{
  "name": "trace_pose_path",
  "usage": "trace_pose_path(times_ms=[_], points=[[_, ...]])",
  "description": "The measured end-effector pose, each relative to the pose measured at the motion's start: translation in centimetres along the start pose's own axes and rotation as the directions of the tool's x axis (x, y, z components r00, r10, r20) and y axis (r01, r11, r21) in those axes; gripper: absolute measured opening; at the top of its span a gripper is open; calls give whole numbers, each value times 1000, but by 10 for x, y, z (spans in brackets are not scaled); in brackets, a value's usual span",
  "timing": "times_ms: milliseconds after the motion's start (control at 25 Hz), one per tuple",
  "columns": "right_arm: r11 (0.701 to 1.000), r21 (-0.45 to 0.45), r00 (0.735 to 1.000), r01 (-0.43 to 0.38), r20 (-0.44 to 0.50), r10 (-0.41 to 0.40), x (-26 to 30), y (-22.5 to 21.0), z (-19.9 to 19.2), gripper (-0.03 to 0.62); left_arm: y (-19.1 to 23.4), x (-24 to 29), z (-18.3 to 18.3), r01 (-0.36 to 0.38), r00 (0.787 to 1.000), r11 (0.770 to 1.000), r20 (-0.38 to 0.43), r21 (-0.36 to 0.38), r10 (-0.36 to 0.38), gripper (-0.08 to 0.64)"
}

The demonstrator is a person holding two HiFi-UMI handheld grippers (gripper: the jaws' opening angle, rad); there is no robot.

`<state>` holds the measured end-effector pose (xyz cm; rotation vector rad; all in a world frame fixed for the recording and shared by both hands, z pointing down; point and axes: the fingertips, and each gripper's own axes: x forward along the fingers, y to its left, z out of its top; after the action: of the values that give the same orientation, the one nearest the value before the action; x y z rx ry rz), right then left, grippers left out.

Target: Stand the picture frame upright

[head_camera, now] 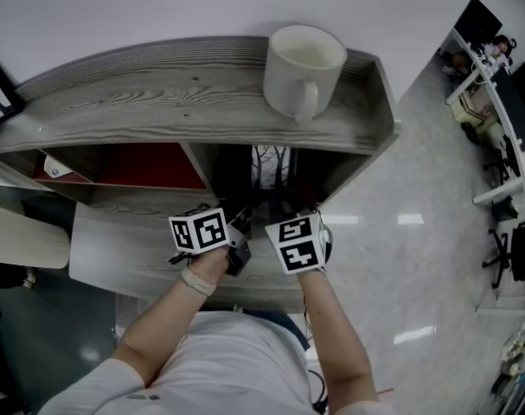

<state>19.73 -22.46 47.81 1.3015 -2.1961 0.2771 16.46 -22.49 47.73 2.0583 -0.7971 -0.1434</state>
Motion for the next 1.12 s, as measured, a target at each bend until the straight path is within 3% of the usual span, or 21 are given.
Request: trace_pose_path(times_ms=[480, 880, 1120], points=[[974, -218, 988, -58, -153, 24, 11, 9, -8, 44, 4, 4, 0, 4, 1000, 1000, 2, -17, -4, 28], [975, -217, 987, -40, -160, 5, 19, 9, -2, 44, 15, -13, -13, -10, 1000, 999, -20, -52, 9, 28], [978, -207, 986, -25, -166, -10, 29, 4, 3, 44, 14, -52, -25, -14, 1000, 999, -25, 42, 15, 28]])
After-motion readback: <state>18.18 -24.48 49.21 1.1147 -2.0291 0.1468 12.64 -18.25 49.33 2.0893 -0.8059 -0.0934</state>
